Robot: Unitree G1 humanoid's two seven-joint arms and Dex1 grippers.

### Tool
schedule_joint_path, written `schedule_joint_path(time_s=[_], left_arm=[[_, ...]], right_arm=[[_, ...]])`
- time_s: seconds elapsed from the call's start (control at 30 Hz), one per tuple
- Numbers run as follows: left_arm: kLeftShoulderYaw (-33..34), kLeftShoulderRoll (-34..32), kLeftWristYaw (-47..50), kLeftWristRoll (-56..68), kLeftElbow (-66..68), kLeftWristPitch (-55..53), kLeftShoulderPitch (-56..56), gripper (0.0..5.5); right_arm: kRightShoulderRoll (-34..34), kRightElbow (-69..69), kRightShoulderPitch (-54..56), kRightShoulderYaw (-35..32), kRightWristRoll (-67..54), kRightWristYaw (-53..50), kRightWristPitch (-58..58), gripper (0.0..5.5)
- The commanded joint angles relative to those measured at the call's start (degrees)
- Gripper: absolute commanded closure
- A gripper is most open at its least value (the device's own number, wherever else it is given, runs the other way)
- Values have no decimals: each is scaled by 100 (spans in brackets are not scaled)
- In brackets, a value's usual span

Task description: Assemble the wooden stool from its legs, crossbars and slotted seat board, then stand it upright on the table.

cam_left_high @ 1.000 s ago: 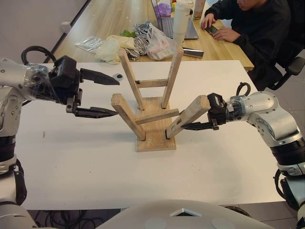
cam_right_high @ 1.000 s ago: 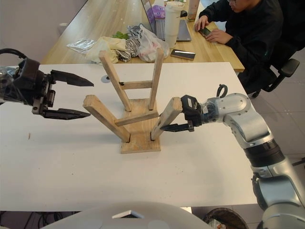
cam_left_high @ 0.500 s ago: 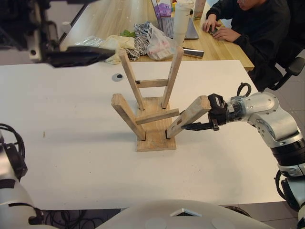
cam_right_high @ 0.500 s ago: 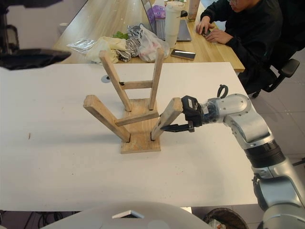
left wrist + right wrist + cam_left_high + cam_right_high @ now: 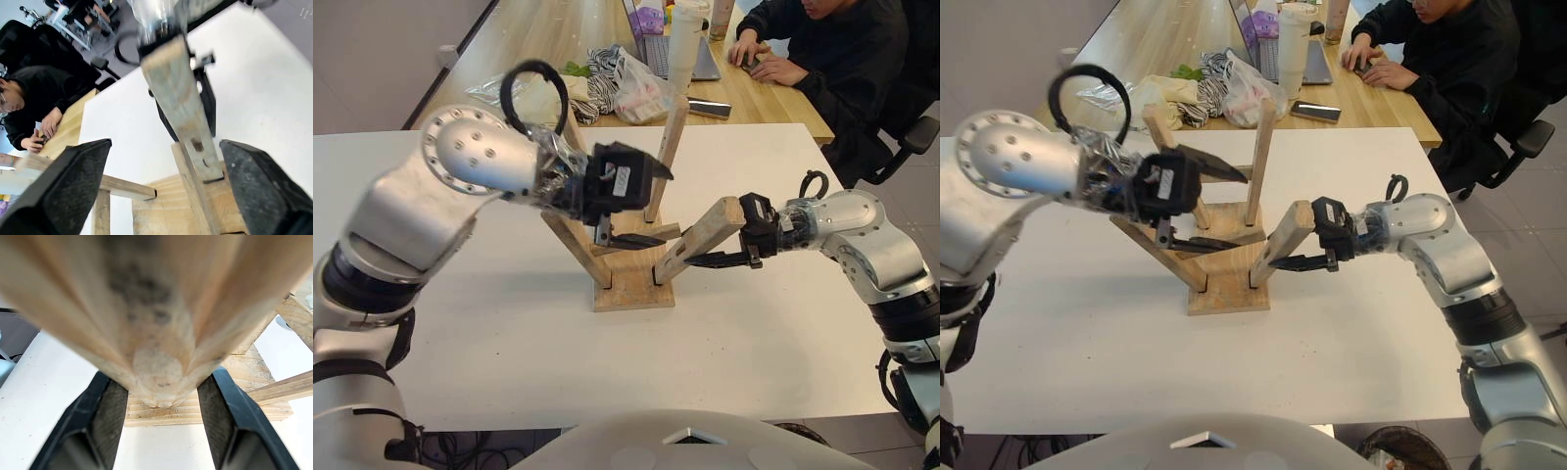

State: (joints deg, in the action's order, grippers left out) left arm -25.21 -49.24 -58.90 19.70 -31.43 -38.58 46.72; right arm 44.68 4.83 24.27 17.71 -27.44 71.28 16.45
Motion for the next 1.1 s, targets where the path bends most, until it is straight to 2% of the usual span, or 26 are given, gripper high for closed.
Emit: schedule_joint_path(time_s=[0.03, 0.27, 0.63, 1.1], left_arm=[[-440, 55, 86, -801, 159, 301, -139, 200], [-748, 260, 25, -1492, 134, 380, -240, 304], [-977, 410, -364, -1843, 188, 389, -401, 454], [-1265, 383, -802, -2160, 329, 694, -870, 473]], right_arm=[[92, -329, -481, 490, 702, -107, 451, 349], [81, -300, -496, 459, 676, -169, 467, 349], [27, -296, -472, 442, 678, -234, 489, 349], [-8, -232, -546, 439, 655, -380, 535, 350]])
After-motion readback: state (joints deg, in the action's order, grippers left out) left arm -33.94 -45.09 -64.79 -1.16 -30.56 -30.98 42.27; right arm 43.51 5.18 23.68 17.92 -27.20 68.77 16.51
